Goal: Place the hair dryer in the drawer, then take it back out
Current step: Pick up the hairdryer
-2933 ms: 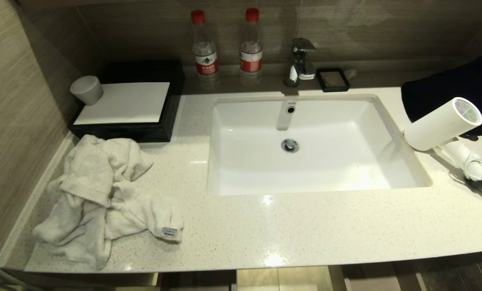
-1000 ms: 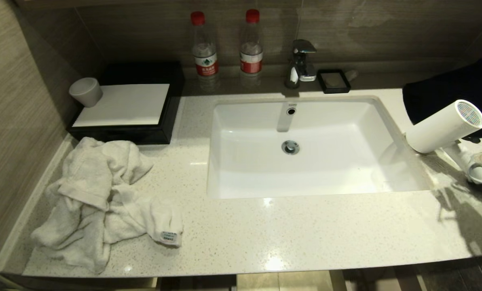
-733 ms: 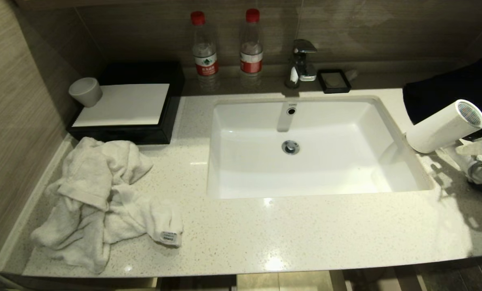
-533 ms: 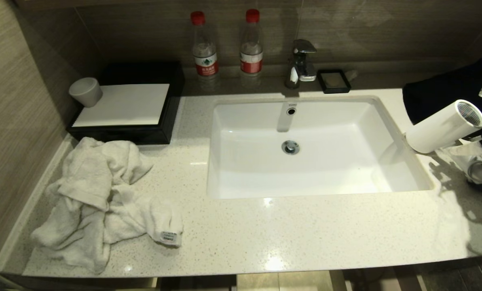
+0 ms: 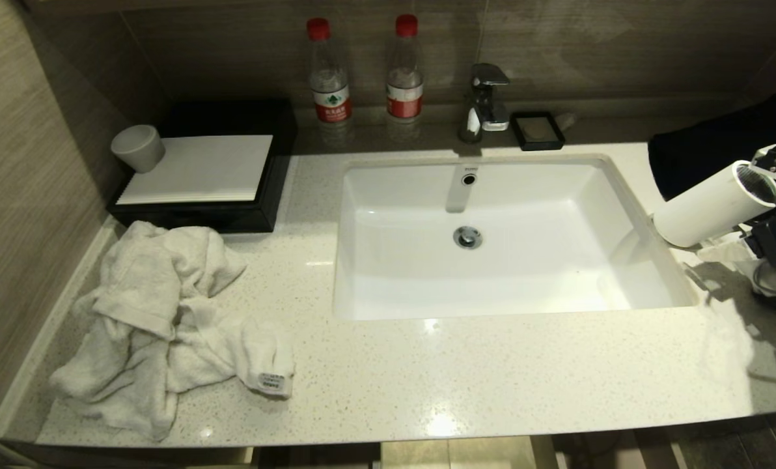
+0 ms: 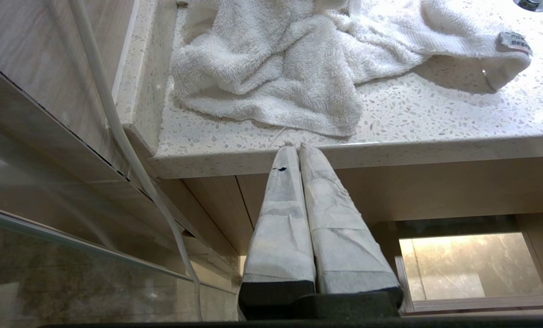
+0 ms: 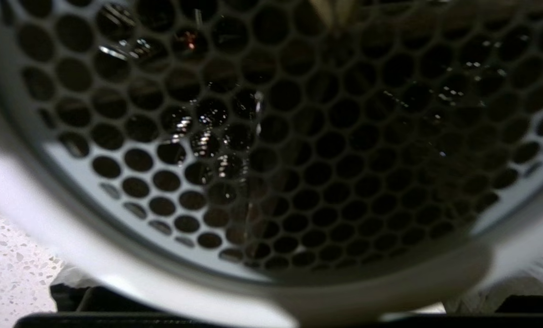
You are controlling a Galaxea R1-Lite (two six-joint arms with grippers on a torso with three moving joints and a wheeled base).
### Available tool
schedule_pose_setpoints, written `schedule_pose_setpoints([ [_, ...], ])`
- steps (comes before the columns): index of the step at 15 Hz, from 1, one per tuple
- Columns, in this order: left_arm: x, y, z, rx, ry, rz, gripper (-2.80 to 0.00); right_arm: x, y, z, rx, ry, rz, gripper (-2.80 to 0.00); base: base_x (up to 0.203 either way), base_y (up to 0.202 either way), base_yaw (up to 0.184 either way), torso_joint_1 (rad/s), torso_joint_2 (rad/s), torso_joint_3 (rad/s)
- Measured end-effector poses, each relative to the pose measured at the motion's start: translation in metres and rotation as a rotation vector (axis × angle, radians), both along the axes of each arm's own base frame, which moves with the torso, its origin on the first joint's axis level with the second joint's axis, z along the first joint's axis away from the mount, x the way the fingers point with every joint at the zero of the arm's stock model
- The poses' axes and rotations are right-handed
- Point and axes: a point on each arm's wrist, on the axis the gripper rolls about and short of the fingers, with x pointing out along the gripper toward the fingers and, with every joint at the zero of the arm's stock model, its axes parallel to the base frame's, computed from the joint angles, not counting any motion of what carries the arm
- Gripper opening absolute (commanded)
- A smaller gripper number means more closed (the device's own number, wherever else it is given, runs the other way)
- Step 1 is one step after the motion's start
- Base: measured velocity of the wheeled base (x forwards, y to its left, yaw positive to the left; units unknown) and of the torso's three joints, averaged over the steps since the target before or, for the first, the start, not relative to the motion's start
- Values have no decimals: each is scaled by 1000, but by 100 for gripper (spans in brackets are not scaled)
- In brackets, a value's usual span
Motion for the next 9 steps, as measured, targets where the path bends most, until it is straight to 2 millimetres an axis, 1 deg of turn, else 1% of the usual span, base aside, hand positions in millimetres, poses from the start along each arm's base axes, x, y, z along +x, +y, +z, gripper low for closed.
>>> schedule_pose_setpoints([
  [3, 0, 0, 0, 0, 0, 0, -280, 9, -5, -2, -3, -23, 11, 0, 0, 0, 0, 0, 0, 0],
  [4, 0, 0, 0, 0, -1, 0, -280, 12, -6, -2, -6, -36, 12, -280, 0, 0, 0, 0, 0, 0],
  [9, 0, 0, 0, 0, 0, 0, -280, 14, -7, -6, -6, -20, 15, -280, 0, 0, 0, 0, 0, 0],
])
